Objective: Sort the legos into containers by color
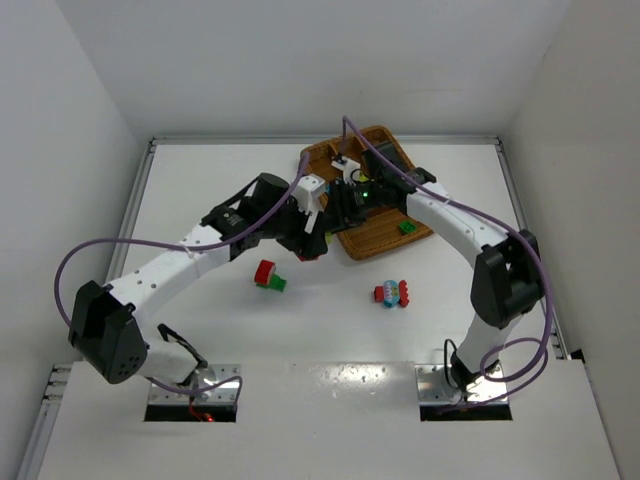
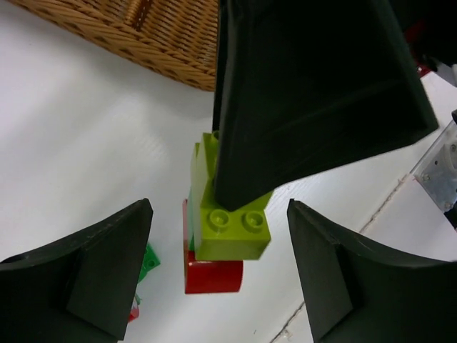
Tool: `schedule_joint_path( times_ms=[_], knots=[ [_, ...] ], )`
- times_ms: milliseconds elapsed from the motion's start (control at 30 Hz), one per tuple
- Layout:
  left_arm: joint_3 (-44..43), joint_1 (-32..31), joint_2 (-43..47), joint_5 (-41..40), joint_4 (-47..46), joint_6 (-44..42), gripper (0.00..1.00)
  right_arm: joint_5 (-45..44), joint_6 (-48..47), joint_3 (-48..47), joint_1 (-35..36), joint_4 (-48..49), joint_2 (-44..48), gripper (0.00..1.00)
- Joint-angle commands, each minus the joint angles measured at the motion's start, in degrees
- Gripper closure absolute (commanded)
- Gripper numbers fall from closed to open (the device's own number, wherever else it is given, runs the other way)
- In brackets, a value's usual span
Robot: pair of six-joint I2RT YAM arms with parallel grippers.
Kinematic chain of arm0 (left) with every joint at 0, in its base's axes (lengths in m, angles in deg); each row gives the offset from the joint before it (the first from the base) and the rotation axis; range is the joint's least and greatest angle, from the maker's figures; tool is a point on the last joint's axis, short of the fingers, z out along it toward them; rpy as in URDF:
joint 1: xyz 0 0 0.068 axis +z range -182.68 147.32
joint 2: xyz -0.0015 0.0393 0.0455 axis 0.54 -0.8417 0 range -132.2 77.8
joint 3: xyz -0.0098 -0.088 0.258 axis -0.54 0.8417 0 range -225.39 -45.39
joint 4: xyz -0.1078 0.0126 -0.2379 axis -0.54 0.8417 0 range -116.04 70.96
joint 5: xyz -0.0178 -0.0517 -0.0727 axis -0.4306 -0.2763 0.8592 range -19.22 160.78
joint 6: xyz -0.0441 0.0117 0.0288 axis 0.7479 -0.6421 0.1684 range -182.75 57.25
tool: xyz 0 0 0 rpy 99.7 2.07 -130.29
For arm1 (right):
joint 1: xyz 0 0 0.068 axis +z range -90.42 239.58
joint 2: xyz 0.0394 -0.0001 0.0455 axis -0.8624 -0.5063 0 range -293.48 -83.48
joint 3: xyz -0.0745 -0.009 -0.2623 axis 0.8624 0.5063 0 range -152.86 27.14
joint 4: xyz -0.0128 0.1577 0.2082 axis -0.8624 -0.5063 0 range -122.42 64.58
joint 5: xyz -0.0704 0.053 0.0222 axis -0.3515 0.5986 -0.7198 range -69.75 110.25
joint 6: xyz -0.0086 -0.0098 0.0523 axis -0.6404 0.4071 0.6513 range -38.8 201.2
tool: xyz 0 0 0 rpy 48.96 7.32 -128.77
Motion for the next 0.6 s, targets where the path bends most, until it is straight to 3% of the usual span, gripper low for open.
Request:
schedule_joint_path(
  times_ms=[0, 67, 167, 200, 300, 333, 433, 567],
  knots=[
    [-2.34, -0.49, -0.01, -1.49, -3.03, -0.61, 0.18, 4.6, 0.68, -0.33, -0.37, 1.94, -0.1, 0.74],
    [-2.34, -0.49, -0.01, -1.49, -3.04, -0.61, 0.22, 6.35, 1.81, 0.45, -0.37, 3.25, -0.63, 0.74],
    [-2.86, -0.49, -0.53, 0.45, -3.65, -0.61, 0.37, 7.15, 3.13, 1.51, -0.37, 5.28, -0.63, 0.74],
    [-2.86, -0.49, -0.54, 1.14, -3.65, -1.13, 0.47, 7.15, 3.14, 1.52, -0.37, 5.28, -1.24, 0.74],
    [-2.86, -0.49, -0.54, 1.15, -3.65, -1.14, 0.56, 7.15, 3.66, 1.52, -0.37, 5.28, -1.25, 0.74],
    [-2.86, -0.49, -0.54, 1.15, -3.65, -1.14, 0.7, 7.15, 3.66, 1.52, -0.37, 5.28, -1.25, 0.74],
    [-2.86, -0.49, -1.07, 1.15, -2.95, -1.14, 0.92, 7.68, 4.27, 1.52, -2.12, 5.28, -1.77, 0.74],
    [-2.86, -0.49, -1.59, 1.15, -1.81, -1.14, 1.0, 7.16, 6.12, 2.04, -7.12, 5.81, -2.3, 0.77]
  ],
)
